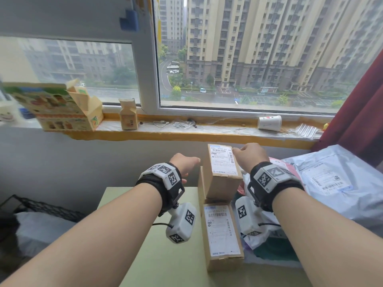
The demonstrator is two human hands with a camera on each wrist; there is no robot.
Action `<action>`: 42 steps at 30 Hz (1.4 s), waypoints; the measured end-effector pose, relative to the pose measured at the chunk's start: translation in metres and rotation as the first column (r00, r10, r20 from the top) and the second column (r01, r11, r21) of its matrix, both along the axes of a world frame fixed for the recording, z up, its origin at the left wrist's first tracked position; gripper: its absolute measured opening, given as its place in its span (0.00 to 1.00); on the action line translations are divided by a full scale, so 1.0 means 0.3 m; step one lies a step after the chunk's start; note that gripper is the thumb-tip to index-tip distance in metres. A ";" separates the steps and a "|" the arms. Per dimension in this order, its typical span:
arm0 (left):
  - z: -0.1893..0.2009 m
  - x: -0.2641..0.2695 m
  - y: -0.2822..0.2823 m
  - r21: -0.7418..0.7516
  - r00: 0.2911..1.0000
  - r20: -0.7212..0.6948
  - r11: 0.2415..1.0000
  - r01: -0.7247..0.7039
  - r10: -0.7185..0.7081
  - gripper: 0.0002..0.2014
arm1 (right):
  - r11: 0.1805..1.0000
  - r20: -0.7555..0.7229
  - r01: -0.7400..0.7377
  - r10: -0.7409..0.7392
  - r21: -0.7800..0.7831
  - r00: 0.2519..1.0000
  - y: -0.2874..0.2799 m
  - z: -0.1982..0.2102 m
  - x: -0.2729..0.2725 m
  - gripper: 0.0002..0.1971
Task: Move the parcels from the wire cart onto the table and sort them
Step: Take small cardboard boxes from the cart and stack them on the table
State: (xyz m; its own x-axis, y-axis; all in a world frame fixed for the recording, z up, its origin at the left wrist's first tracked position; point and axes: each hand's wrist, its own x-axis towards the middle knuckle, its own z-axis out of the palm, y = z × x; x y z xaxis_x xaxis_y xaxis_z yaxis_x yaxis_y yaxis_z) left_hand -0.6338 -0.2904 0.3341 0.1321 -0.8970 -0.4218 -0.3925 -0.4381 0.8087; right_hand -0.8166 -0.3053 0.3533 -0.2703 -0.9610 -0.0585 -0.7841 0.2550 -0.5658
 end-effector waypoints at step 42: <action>-0.204 1.680 0.986 0.139 0.608 -0.074 0.612 -0.778 0.790 0.11 | 0.674 0.235 -0.716 0.677 0.183 0.697 0.535 -0.255 1.873 0.13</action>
